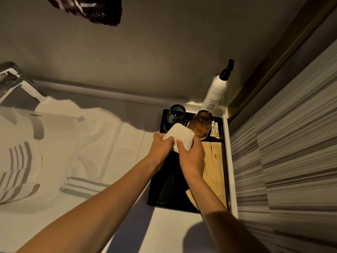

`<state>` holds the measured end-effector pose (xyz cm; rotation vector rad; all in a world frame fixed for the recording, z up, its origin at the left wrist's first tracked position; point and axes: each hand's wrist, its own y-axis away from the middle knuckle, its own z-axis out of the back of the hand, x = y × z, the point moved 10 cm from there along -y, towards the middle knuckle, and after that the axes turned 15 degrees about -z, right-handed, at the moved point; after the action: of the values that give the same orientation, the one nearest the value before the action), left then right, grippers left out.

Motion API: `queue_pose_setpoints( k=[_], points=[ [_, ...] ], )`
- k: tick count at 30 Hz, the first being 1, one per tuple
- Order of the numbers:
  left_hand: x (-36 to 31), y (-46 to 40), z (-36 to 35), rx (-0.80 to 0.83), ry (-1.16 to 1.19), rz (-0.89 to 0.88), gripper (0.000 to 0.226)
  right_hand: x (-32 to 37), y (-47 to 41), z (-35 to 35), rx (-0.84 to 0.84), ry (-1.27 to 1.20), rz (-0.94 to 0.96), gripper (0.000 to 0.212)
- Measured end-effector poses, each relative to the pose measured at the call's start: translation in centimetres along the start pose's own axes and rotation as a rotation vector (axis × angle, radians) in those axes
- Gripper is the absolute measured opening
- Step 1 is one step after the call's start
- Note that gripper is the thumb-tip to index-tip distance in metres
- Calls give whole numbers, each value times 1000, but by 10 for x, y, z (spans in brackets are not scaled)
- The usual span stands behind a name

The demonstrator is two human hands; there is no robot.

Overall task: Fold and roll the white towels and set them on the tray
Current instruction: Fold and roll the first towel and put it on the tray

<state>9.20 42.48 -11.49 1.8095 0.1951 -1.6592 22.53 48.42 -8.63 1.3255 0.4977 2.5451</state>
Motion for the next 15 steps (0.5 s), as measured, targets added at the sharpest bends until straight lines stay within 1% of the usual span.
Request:
queue_pose_setpoints(
  k=[1,2,4,6,7,9,11,12,14,15],
  points=[
    [-5,0,1,15,-139,-53,35,3,-3,-2,-15,13,12,51],
    [-15,-1,4,23,-315,-143,33,7,-5,-3,-30,36,37,49],
    [-43,3,10,-7,-670,-386,34,14,-4,-12,-29,118,108,44],
    [-65,15,9,-26,-955,-624,38,19,1,-28,29,196,179,43],
    [-69,19,8,-13,-1008,-696,40,19,3,-34,57,214,201,45],
    [-70,25,10,19,-965,-779,46,18,0,-37,74,210,183,51],
    [-70,32,10,31,-938,-846,52,19,-7,-31,47,243,140,45],
    [-69,33,8,62,-953,-867,50,20,-12,-28,16,275,123,40],
    [-58,34,-4,190,-1091,-880,44,17,-21,-22,-36,282,50,33],
    [-51,34,-9,251,-1174,-872,46,14,-27,-21,-42,263,-8,35]
  ],
)
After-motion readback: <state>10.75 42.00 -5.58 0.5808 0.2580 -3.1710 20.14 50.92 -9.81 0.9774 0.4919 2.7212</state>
